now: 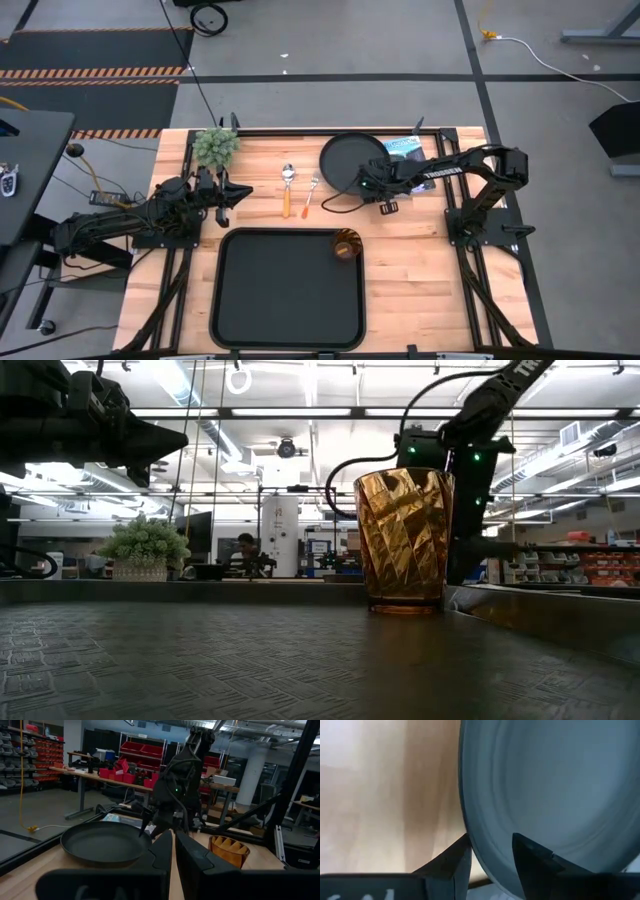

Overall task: Pick and place plate/cup/fork/spoon on tray
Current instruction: Put the black plate on the right of the black serving tray

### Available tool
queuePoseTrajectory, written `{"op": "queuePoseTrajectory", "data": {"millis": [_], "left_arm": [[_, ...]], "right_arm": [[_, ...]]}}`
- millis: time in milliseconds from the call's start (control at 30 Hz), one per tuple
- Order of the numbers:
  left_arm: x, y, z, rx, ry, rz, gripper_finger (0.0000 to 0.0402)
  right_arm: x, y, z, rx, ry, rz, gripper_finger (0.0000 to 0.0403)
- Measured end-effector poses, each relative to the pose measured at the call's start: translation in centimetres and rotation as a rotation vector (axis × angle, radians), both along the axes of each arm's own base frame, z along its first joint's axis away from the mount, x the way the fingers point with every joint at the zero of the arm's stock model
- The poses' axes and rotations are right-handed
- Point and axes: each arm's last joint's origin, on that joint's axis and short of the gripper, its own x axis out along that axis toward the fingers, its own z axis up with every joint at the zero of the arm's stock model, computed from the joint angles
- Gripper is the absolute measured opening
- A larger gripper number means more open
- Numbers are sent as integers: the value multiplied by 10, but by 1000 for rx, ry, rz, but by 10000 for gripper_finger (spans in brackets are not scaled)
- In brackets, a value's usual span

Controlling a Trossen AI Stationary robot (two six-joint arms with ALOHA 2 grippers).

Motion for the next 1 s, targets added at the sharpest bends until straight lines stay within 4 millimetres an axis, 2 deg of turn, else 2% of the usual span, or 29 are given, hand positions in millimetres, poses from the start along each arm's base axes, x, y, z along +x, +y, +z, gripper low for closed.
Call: {"op": "queuePoseTrajectory", "data": {"millis": [200, 567, 667, 867, 1000], "left_arm": [[0, 0, 0, 0, 0, 0, 30], [0, 0, 0, 0, 0, 0, 29], [0, 0, 0, 0, 0, 0, 30], [0, 0, 0, 0, 0, 0, 30], [0, 0, 0, 0, 0, 0, 30]], "right_arm": [[-4, 1, -10, -30, -16, 2, 131], [-2, 15, -12, -31, -13, 52, 21], [1, 20, -9, -48, -5, 67, 10], [18, 30, 15, -50, -22, 109, 10], [33, 37, 47, -66, -28, 109, 10]]}}
